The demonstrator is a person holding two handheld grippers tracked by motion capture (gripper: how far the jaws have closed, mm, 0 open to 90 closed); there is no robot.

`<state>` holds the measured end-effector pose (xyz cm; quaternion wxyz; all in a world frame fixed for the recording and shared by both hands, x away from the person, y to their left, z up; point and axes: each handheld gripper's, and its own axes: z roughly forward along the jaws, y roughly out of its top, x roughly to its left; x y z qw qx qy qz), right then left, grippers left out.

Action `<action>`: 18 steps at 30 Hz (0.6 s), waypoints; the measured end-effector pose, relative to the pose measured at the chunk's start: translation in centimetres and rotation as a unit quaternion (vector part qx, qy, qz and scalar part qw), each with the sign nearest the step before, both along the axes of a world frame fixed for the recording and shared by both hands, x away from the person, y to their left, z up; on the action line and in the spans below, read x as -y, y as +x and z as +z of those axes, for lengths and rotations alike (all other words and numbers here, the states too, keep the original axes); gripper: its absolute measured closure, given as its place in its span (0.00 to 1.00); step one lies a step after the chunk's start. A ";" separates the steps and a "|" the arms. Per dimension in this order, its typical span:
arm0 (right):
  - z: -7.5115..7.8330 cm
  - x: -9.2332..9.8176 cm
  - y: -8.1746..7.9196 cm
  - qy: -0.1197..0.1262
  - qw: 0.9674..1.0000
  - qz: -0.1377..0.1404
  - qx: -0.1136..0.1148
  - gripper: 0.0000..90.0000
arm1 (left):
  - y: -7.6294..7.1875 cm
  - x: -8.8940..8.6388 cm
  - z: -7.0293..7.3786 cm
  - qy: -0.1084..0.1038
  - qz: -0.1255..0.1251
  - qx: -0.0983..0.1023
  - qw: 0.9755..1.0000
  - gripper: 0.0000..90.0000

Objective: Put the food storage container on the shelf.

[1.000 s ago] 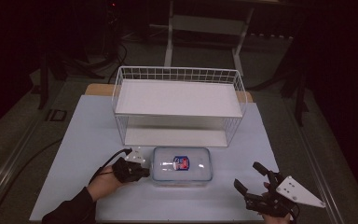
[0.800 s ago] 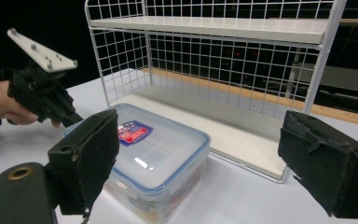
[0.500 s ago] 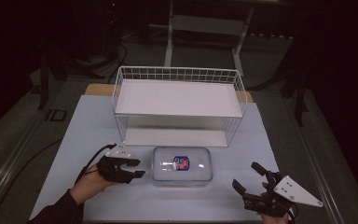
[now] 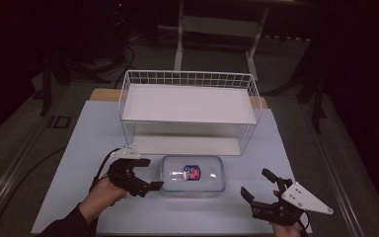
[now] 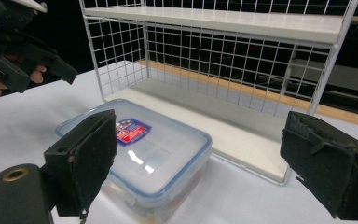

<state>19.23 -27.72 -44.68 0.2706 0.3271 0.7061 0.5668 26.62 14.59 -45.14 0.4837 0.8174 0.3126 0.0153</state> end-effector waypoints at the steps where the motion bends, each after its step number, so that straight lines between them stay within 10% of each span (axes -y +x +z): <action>1: 0.0 0.0 0.0 0.000 1.000 0.000 0.000 0.12 | 0.0 0.0 0.0 0.000 0.000 0.000 1.000 0.03; 12: 1.1 -2.3 2.9 -0.010 1.000 0.020 -0.008 0.17 | 1.6 0.9 0.7 -0.004 0.044 -0.035 0.998 0.05; 18: 0.9 -3.3 3.9 -0.006 0.998 0.040 -0.052 0.16 | 3.2 0.5 -1.2 -0.028 0.069 -0.091 0.993 0.06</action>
